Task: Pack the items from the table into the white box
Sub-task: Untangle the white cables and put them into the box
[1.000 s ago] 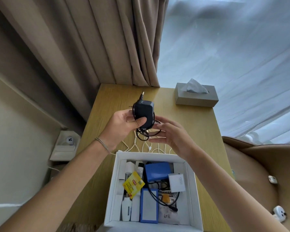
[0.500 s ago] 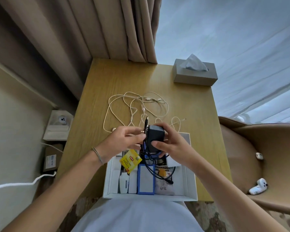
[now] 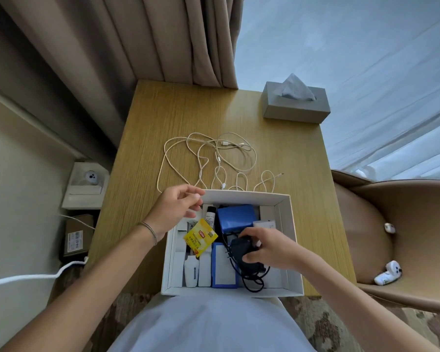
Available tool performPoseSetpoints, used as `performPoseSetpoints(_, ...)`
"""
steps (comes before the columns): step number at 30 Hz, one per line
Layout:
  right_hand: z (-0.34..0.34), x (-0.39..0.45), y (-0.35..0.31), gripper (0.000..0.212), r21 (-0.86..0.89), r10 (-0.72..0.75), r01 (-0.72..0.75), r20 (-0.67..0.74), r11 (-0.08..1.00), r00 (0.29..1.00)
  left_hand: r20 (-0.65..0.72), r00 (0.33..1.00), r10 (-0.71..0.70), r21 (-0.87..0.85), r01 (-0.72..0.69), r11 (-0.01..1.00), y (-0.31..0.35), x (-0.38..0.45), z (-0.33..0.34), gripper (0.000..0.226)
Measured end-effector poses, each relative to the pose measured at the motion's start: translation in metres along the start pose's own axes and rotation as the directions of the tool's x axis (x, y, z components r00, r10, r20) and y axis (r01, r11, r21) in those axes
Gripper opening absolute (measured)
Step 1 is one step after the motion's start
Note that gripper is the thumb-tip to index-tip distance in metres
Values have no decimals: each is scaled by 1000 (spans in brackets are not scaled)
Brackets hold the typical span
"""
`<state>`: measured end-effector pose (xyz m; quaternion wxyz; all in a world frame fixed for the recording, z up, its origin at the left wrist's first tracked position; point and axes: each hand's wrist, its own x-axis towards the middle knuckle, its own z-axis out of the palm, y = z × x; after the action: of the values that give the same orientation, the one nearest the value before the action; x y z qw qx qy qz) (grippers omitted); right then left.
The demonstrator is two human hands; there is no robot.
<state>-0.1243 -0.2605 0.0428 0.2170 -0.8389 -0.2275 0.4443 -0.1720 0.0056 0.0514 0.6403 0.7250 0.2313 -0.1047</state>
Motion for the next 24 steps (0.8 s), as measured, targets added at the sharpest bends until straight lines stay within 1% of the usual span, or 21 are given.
performPoseSetpoints(3, 7, 3, 0, 45, -104, 46, -46, -5, 994, 999, 11, 1000, 3, 10, -3, 1000, -3, 3, 0, 19)
performPoseSetpoints(5, 12, 5, 1, 46, -228, 45, -49, -21, 973, 999, 18, 1000, 11, 17, -11, 1000, -4, 5, 1, 18)
performPoseSetpoints(7, 18, 6, 1, 49, -343, 16, -34, -57, 939, 998, 22, 999, 30, 43, -31, 999, -3, 8, 2, 19)
performPoseSetpoints(9, 22, 8, 1, 52, -423, -35, -8, -95, 906, 995, 26, 998, 55, 78, -57, 995, -1, 11, 3, 19)
performPoseSetpoints(12, 20, 10, -2, 49, -484, -110, 36, -127, 874, 986, 33, 996, 83, 112, -86, 990, 8, 21, 5, 19)
performPoseSetpoints(14, 10, 9, -5, 37, -437, -171, 72, -190, 896, 967, 38, 994, 100, 141, -104, 984, 18, 30, 6, 18)
performPoseSetpoints(16, -6, 10, -8, 24, -345, -203, 90, -306, 934, 930, 43, 993, 110, 179, -116, 977, 28, 41, 8, 17)
performPoseSetpoints(19, -37, 15, -16, 19, -201, -185, 102, -454, 974, 872, 40, 993, 110, 297, -117, 948, 41, 62, 13, 15)
performPoseSetpoints(21, -60, 21, -20, 19, -117, -156, 112, -506, 987, 848, 37, 993, 108, 422, -113, 899, 48, 78, 18, 15)
performPoseSetpoints(24, -88, 34, -20, 17, -40, -110, 106, -555, 994, 824, 47, 994, 99, 589, -108, 801, 55, 103, 30, 16)
